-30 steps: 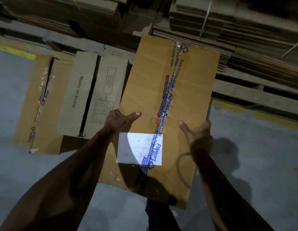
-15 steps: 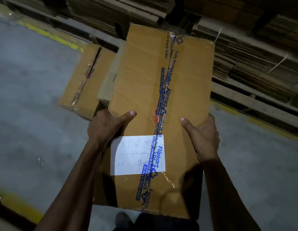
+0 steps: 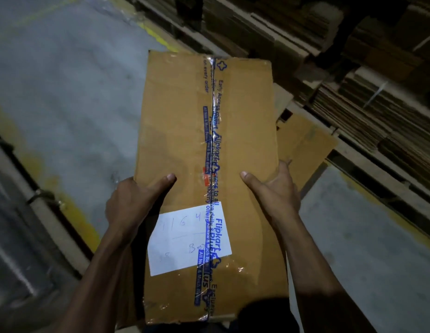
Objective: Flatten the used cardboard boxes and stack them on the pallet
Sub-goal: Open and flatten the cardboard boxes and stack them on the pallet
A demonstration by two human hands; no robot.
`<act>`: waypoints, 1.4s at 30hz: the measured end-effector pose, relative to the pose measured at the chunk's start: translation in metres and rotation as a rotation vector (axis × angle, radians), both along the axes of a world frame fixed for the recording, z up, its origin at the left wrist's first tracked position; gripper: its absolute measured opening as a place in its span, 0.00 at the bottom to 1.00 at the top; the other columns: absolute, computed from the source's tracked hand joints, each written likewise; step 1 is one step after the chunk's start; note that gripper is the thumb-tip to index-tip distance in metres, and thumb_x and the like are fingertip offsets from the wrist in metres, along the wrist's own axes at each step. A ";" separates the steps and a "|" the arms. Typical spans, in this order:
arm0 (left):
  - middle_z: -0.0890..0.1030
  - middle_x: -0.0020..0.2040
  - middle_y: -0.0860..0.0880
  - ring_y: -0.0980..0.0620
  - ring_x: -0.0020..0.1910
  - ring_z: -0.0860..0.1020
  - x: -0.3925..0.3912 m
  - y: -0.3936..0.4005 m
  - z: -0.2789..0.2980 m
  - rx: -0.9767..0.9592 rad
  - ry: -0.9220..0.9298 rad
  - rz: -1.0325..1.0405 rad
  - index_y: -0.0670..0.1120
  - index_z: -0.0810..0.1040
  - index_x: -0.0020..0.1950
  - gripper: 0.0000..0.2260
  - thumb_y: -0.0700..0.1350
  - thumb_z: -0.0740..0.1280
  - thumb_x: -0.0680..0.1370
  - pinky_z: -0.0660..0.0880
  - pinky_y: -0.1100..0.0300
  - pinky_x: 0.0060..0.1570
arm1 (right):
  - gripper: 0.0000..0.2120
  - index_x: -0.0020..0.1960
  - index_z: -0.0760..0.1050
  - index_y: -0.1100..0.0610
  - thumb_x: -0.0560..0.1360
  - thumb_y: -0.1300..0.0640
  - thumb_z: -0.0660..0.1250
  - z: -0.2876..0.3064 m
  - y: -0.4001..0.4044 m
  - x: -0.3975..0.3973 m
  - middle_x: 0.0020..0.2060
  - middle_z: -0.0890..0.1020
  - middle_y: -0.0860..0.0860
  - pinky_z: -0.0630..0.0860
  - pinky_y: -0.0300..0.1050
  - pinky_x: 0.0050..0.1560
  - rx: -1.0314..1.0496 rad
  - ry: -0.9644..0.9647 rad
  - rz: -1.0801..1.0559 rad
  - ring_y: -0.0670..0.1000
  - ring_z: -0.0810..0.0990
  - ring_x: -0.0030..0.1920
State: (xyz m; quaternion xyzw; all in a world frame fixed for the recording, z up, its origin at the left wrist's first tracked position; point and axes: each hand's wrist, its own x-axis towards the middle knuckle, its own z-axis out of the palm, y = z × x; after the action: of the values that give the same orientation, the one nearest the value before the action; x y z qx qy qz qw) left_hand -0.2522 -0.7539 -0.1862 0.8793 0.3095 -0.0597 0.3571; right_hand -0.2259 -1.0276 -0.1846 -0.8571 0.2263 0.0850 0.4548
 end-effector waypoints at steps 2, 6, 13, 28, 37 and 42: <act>0.84 0.46 0.47 0.41 0.47 0.81 -0.015 0.014 -0.015 -0.031 0.032 0.063 0.48 0.83 0.50 0.38 0.78 0.67 0.58 0.78 0.48 0.50 | 0.36 0.69 0.68 0.44 0.66 0.33 0.75 -0.013 0.014 0.004 0.58 0.80 0.47 0.72 0.49 0.56 -0.002 0.051 0.071 0.56 0.77 0.60; 0.81 0.41 0.47 0.42 0.44 0.79 -0.033 0.031 -0.066 -0.060 0.134 0.223 0.48 0.78 0.40 0.29 0.75 0.71 0.63 0.72 0.53 0.43 | 0.37 0.70 0.66 0.45 0.67 0.32 0.73 -0.068 0.043 0.023 0.61 0.79 0.50 0.72 0.54 0.61 -0.038 0.160 0.239 0.59 0.76 0.62; 0.76 0.29 0.43 0.41 0.33 0.77 -0.064 0.040 -0.193 -0.118 0.285 0.475 0.41 0.72 0.33 0.40 0.80 0.68 0.58 0.66 0.56 0.35 | 0.37 0.74 0.63 0.47 0.71 0.34 0.71 -0.180 0.073 0.048 0.64 0.77 0.54 0.68 0.52 0.61 -0.124 0.308 0.468 0.60 0.73 0.65; 0.77 0.40 0.32 0.31 0.43 0.79 -0.104 0.071 -0.388 -0.190 0.261 0.550 0.31 0.75 0.45 0.51 0.82 0.65 0.57 0.76 0.43 0.41 | 0.35 0.74 0.62 0.46 0.73 0.36 0.70 -0.369 0.121 0.027 0.65 0.76 0.55 0.66 0.54 0.63 -0.199 0.290 0.528 0.61 0.72 0.65; 0.80 0.59 0.43 0.38 0.59 0.78 -0.082 0.097 -0.485 -0.064 0.270 0.484 0.43 0.77 0.60 0.37 0.74 0.67 0.68 0.74 0.48 0.58 | 0.38 0.76 0.60 0.49 0.74 0.33 0.67 -0.483 0.143 0.012 0.68 0.75 0.56 0.68 0.57 0.67 -0.190 0.266 0.450 0.63 0.72 0.67; 0.79 0.61 0.39 0.37 0.61 0.76 -0.102 0.101 -0.530 -0.058 0.303 0.449 0.42 0.73 0.62 0.38 0.74 0.65 0.70 0.72 0.48 0.56 | 0.38 0.77 0.57 0.50 0.75 0.33 0.66 -0.521 0.156 -0.012 0.69 0.73 0.58 0.67 0.57 0.66 -0.237 0.252 0.410 0.65 0.71 0.68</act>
State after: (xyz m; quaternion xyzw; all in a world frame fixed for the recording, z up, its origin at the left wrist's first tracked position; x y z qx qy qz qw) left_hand -0.3544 -0.6534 -0.7159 0.7592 0.5447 -0.1186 0.3359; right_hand -0.2381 -0.8721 -0.7059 -0.9150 0.1111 0.2542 0.2931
